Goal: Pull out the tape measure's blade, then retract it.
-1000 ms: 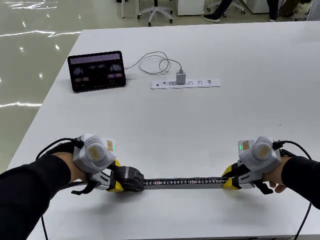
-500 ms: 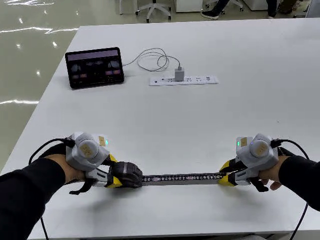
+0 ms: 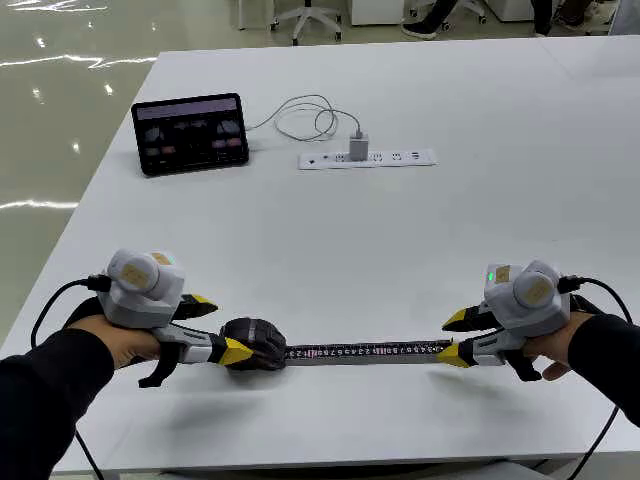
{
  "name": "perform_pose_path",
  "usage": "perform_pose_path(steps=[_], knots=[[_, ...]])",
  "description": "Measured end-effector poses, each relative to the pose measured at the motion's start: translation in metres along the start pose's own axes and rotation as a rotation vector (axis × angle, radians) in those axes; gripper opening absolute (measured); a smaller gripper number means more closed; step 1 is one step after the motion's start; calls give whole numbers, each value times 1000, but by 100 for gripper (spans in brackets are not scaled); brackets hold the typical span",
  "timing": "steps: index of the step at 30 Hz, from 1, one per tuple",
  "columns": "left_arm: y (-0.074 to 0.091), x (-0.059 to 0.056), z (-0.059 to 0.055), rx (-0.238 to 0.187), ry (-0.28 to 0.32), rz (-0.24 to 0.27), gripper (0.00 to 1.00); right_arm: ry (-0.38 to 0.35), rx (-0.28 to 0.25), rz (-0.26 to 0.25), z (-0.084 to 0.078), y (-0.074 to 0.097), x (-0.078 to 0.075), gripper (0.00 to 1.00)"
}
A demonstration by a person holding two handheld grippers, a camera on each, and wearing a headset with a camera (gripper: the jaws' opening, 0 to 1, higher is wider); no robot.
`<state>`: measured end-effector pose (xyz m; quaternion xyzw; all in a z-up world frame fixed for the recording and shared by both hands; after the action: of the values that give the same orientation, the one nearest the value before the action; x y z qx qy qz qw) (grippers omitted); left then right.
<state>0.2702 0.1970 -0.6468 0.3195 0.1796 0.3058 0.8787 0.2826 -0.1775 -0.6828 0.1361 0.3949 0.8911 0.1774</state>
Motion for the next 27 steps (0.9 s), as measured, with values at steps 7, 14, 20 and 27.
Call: perform_pose_path(steps=[7,14,20,27], knots=[[9,-1,-9,-90,74,106,99,-78,-53,-40,-6,9,2,37],[26,4,-20,-88,73,218,100,-97,-85,-103,-19,19,11,42],[35,1,-23,-118,91,220,100,-120,-123,-173,-25,28,12,45],[39,-5,-28,-107,81,241,100,-129,-124,-217,-27,37,16,50]])
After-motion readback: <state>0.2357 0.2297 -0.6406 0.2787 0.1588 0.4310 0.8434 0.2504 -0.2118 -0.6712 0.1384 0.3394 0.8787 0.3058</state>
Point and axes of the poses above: the centre of the closed fingertips' face, and the gripper's own axes: y roughly backward along the fingers, x roughly to its left, z roughly out of its top, the point moved 7 cm from there along y, roughly backward along the fingers, and after that the axes turned 4 degrees about -y, right-handed, at the moved point
